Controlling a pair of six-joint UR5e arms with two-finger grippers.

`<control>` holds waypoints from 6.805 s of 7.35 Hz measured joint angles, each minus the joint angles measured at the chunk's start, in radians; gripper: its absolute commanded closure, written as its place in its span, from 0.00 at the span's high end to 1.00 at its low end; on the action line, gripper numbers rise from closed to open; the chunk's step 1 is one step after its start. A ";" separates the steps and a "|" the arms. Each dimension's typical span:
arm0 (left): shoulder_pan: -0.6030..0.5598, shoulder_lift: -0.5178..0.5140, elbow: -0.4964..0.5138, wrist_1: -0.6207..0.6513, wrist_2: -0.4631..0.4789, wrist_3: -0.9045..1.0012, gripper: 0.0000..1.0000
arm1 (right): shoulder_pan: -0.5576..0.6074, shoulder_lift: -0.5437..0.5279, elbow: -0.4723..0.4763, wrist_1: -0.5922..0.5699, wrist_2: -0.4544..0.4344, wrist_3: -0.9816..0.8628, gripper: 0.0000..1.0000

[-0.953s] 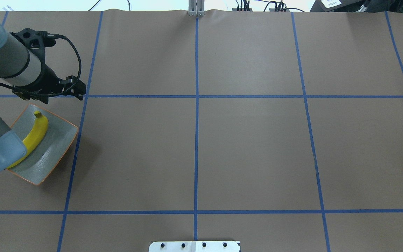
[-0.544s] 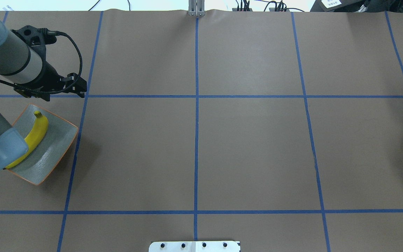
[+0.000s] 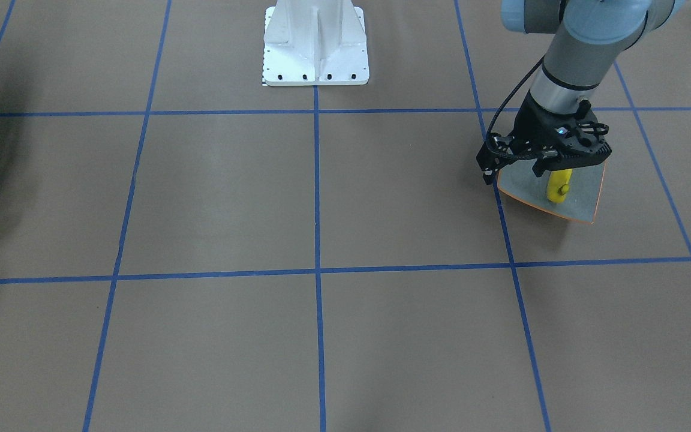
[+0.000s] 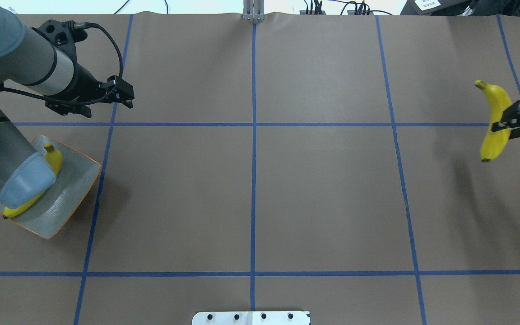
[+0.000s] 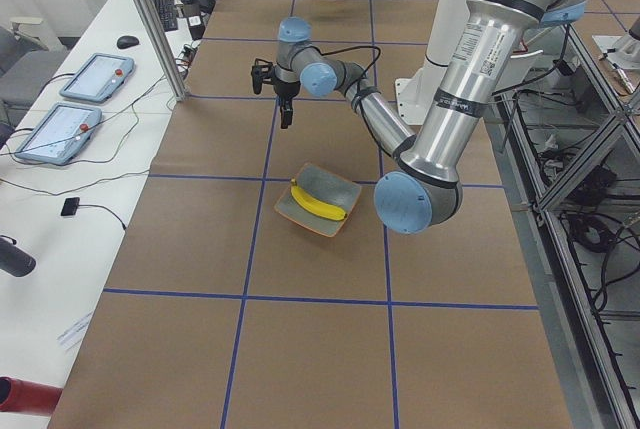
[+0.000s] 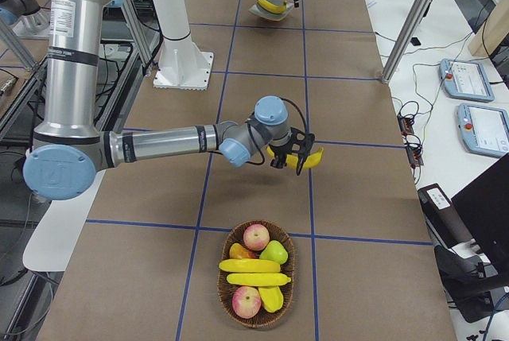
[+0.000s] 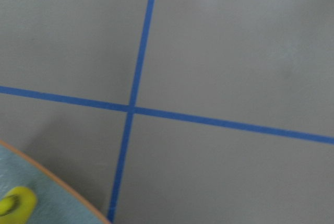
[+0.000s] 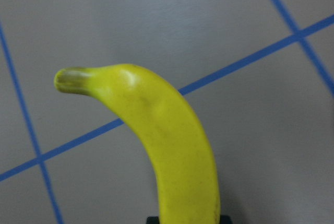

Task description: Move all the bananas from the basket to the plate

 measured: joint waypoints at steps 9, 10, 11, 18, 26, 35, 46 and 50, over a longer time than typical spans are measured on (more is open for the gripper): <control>0.015 -0.036 0.141 -0.612 -0.113 -0.184 1.00 | -0.476 0.550 -0.042 -0.001 -0.086 0.386 0.00; 0.030 -0.051 0.149 -0.645 -0.124 -0.201 1.00 | -0.497 0.579 -0.048 -0.001 -0.111 0.410 0.00; 0.047 -0.061 0.154 -0.678 -0.128 -0.235 1.00 | -0.514 0.614 -0.062 0.000 -0.137 0.434 0.00; 0.104 -0.146 0.220 -0.744 -0.121 -0.362 0.99 | -0.558 0.734 -0.089 0.002 -0.205 0.545 0.00; 0.130 -0.153 0.224 -0.745 -0.119 -0.404 0.00 | -0.563 0.781 -0.087 0.003 -0.258 0.585 0.00; 0.083 -0.062 0.227 -0.688 -0.200 -0.300 0.00 | -0.554 0.593 0.092 0.005 -0.309 0.579 1.00; 0.043 0.338 -0.031 -0.150 0.000 0.526 0.00 | -0.558 0.537 0.089 0.006 -0.387 0.576 1.00; 0.070 0.333 -0.006 -0.125 0.021 0.549 0.00 | -0.556 0.535 0.089 0.006 -0.389 0.576 1.00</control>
